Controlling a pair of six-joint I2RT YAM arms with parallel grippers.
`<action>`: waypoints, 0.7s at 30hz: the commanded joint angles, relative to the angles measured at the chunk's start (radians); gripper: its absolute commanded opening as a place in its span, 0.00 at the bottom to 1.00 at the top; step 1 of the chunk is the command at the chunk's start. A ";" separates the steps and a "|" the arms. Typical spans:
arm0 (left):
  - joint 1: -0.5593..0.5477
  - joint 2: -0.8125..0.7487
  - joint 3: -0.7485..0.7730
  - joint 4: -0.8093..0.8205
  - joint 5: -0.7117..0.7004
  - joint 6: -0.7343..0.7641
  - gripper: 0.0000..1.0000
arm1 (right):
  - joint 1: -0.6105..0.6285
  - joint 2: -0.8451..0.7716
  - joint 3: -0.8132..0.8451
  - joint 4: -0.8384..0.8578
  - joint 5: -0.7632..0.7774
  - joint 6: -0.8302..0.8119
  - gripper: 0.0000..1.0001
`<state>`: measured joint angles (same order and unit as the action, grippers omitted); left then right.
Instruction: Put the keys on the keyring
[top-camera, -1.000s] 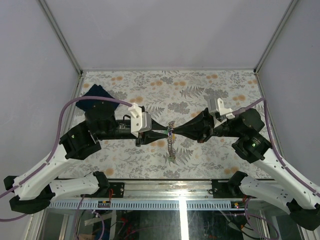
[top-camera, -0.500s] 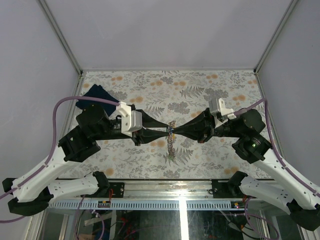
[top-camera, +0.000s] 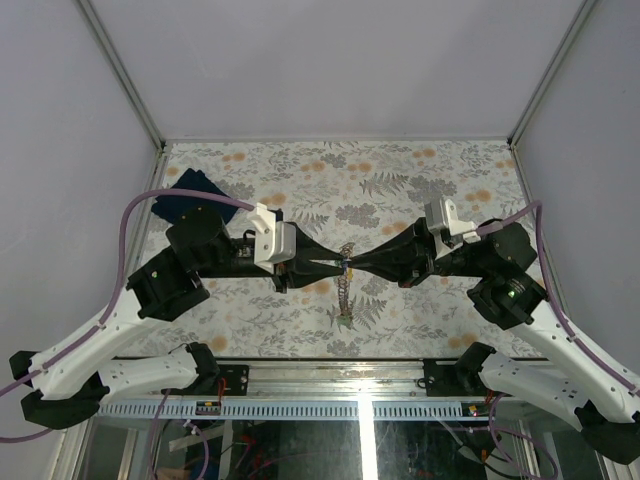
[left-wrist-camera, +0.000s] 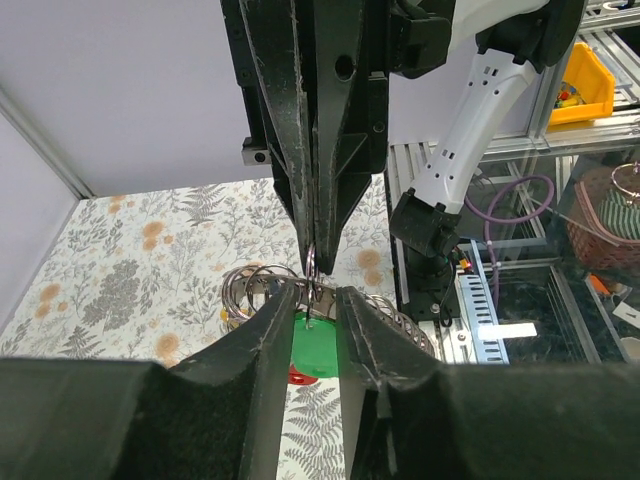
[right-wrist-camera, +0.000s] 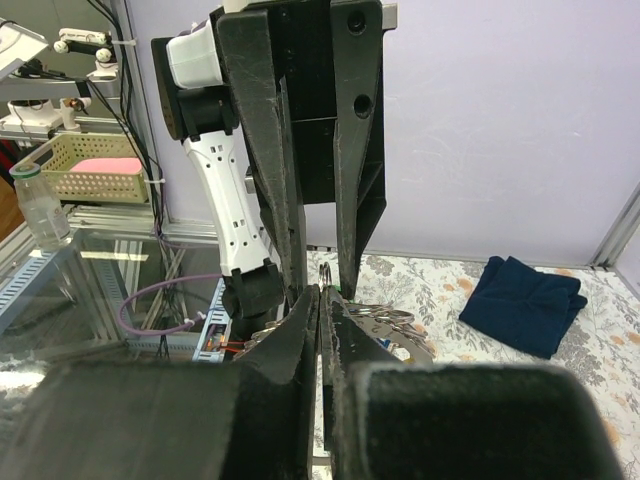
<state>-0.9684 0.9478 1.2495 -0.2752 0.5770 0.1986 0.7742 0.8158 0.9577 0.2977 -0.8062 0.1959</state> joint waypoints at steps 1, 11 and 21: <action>-0.004 0.000 -0.007 0.057 0.017 -0.010 0.22 | -0.001 -0.023 0.013 0.100 -0.004 0.013 0.00; -0.005 0.014 0.011 0.075 0.038 -0.023 0.03 | -0.002 -0.019 0.003 0.082 -0.004 0.001 0.00; -0.005 0.065 0.114 -0.133 -0.016 0.048 0.00 | -0.002 -0.046 0.018 -0.029 0.047 -0.077 0.19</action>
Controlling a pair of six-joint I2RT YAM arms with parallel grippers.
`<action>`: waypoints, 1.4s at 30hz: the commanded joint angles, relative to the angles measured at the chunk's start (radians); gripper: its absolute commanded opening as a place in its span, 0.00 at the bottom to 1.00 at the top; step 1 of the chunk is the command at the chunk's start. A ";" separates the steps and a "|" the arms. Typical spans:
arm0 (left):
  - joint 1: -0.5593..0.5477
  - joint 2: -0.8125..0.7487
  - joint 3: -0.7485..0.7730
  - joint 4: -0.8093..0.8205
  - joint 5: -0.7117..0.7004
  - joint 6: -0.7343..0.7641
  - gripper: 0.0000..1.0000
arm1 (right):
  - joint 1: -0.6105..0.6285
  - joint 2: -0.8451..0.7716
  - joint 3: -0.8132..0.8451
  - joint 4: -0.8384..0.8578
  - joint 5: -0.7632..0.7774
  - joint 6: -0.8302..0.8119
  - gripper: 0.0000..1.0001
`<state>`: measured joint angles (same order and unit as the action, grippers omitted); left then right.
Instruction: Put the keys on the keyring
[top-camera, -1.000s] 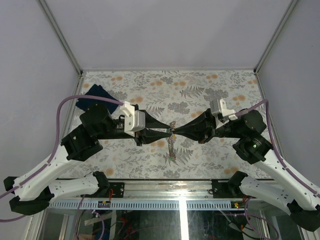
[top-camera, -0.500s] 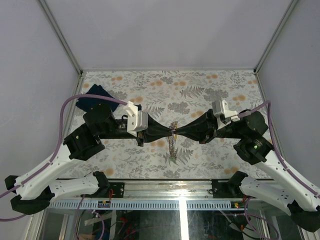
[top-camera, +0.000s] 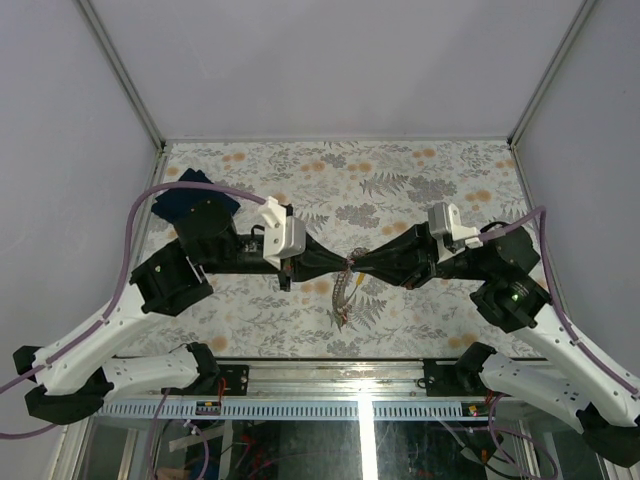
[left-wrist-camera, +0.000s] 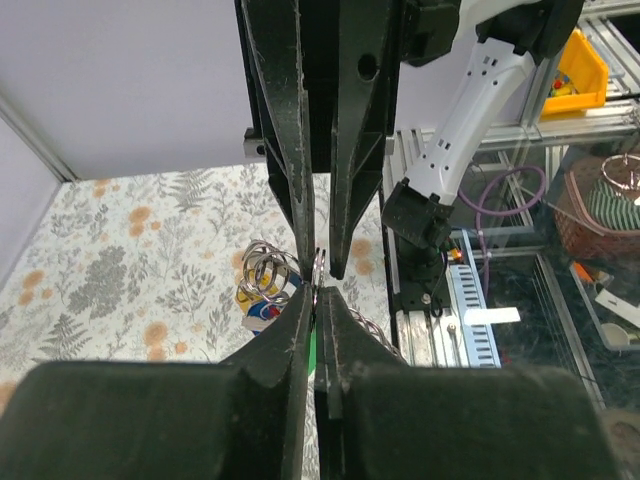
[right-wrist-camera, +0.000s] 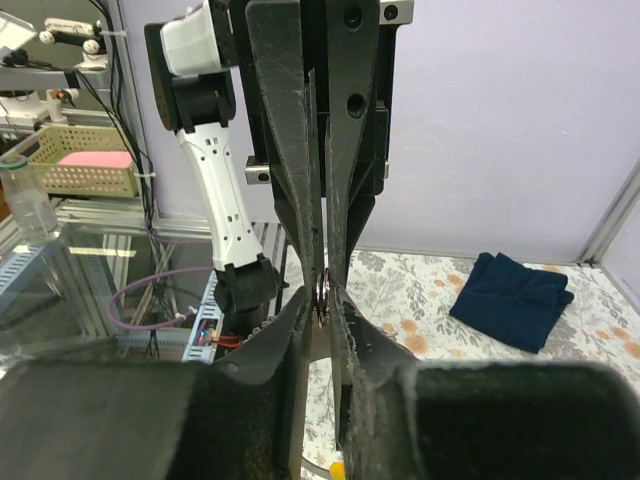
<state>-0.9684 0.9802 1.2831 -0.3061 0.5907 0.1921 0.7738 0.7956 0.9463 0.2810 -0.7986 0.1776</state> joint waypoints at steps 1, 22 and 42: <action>-0.005 0.046 0.108 -0.149 -0.040 0.074 0.00 | -0.002 -0.026 0.047 -0.047 0.042 -0.082 0.22; -0.013 0.310 0.526 -0.771 -0.201 0.300 0.00 | -0.001 0.062 0.094 -0.255 0.067 -0.193 0.35; -0.033 0.319 0.541 -0.777 -0.216 0.307 0.00 | -0.002 0.125 0.054 -0.158 -0.012 -0.131 0.35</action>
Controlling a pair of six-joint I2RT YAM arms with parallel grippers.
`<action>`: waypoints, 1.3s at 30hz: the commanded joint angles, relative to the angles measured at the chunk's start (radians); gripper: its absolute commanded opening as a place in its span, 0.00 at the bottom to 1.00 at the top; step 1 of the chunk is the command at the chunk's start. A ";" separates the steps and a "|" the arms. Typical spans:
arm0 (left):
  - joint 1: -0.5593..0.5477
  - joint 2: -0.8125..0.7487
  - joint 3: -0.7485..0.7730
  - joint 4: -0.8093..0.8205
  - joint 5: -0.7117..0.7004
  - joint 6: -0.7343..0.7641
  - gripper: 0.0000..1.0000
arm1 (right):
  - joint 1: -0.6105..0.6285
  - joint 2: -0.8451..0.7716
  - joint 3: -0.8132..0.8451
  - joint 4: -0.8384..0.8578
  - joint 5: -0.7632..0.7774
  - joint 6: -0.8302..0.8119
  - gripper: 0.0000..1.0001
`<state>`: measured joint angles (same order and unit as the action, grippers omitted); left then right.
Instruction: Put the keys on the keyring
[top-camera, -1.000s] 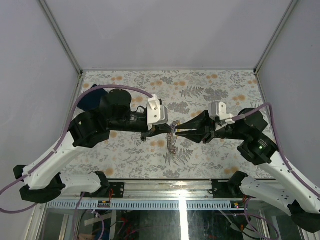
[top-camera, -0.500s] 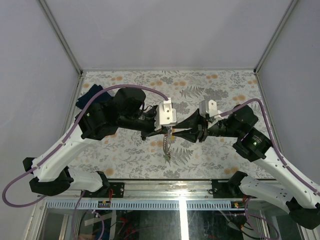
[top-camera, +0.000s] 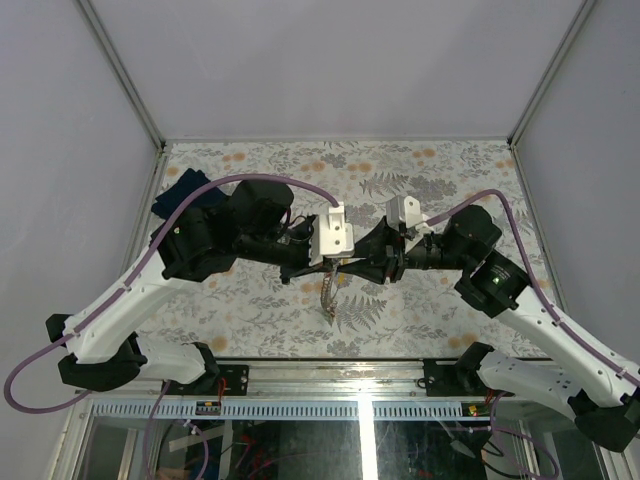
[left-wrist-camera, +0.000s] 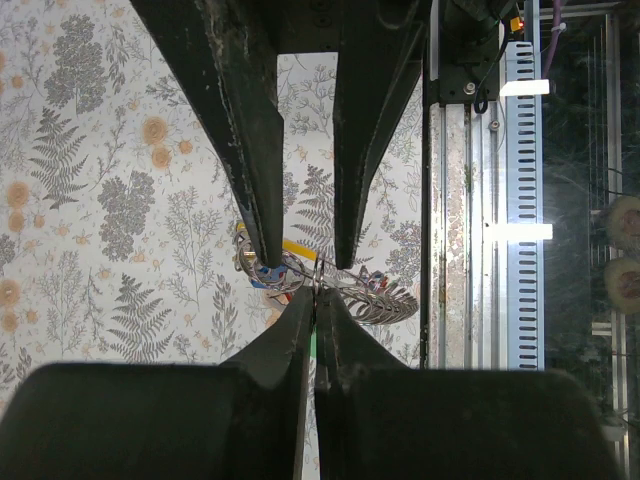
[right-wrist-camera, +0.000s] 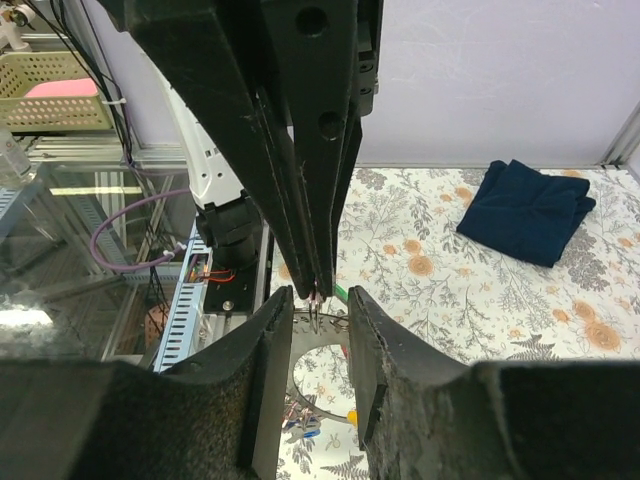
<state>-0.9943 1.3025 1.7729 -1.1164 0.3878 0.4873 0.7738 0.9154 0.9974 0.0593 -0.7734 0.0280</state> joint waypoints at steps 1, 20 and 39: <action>-0.007 -0.002 0.051 0.034 -0.014 0.012 0.00 | -0.001 0.006 0.001 0.063 -0.040 0.019 0.35; -0.012 -0.003 0.048 0.053 -0.015 0.007 0.00 | -0.001 0.034 0.004 0.046 -0.038 0.018 0.27; -0.013 -0.094 -0.044 0.172 0.026 -0.008 0.21 | -0.002 -0.045 0.018 0.021 -0.014 -0.028 0.00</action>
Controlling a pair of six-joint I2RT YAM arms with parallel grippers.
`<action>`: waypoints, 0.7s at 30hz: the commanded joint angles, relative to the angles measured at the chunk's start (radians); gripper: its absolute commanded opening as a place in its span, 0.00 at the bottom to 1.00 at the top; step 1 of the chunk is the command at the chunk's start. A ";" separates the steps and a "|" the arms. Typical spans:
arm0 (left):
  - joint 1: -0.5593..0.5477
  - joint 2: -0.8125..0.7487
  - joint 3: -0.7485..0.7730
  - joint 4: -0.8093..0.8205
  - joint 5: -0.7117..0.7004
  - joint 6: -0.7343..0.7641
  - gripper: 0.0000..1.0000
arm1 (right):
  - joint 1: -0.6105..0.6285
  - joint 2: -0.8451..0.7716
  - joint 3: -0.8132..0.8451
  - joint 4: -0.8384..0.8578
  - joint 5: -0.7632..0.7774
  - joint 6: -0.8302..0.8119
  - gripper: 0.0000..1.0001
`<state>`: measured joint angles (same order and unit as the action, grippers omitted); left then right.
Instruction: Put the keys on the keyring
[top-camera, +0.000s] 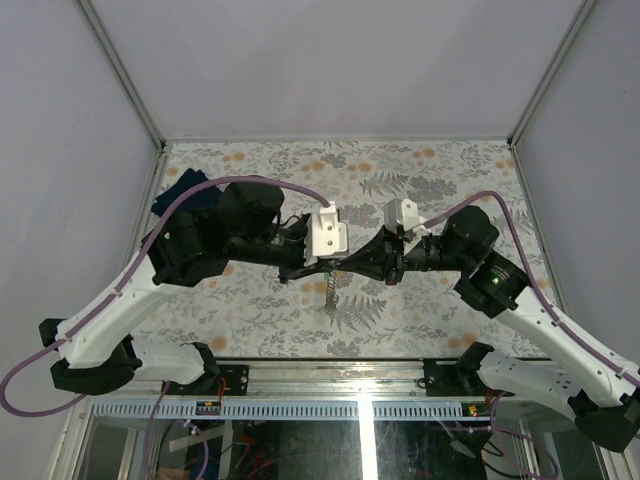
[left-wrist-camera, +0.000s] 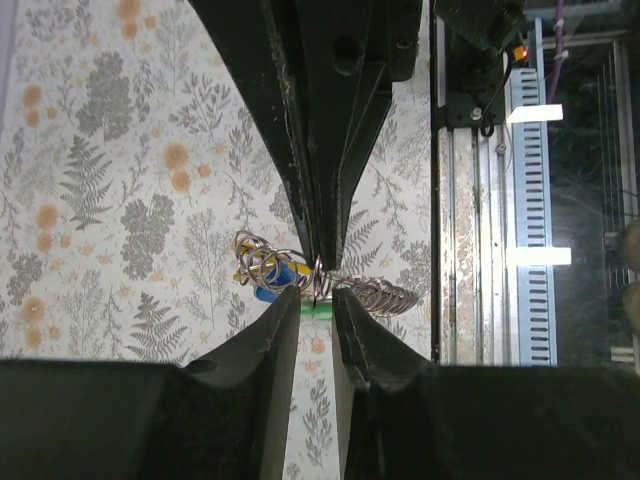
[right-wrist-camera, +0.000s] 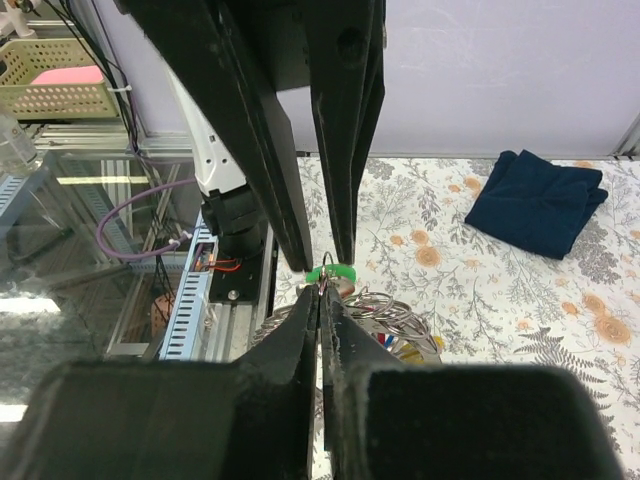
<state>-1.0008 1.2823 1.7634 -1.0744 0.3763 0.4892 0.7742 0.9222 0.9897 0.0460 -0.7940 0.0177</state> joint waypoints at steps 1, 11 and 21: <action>-0.007 -0.087 -0.049 0.148 0.045 -0.012 0.23 | -0.002 -0.057 0.027 0.032 0.003 -0.019 0.00; -0.007 -0.125 -0.098 0.200 0.071 -0.021 0.25 | -0.002 -0.079 0.043 0.034 -0.007 -0.016 0.00; -0.008 -0.114 -0.119 0.225 0.101 -0.021 0.25 | -0.002 -0.082 0.045 0.048 -0.011 -0.004 0.00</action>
<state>-1.0019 1.1652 1.6535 -0.9237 0.4500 0.4820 0.7742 0.8627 0.9897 0.0315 -0.7975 0.0082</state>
